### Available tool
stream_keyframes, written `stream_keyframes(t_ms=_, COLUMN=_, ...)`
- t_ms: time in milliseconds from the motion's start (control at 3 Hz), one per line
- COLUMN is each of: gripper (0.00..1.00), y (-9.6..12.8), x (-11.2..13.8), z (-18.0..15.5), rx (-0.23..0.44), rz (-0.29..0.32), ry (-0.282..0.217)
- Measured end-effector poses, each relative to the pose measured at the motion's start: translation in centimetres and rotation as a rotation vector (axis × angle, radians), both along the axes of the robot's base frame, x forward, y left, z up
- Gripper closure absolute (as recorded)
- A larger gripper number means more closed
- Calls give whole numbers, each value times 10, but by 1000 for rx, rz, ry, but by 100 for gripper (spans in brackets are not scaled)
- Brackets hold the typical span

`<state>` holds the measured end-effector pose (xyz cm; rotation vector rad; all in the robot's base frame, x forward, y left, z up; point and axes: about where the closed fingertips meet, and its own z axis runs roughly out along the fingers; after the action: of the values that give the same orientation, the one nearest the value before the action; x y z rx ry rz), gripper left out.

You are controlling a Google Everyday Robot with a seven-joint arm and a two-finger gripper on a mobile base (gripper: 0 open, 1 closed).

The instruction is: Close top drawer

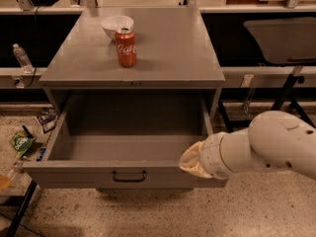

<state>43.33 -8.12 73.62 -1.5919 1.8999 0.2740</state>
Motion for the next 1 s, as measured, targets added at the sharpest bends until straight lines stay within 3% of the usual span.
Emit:
stream_keyframes(t_ms=333, gripper=100, y=2, x=-13, z=-19, rx=11, rz=-7, ry=11)
stream_keyframes(t_ms=1000, gripper=100, y=12, x=-35, z=-77, rx=-15, rz=60, ry=20)
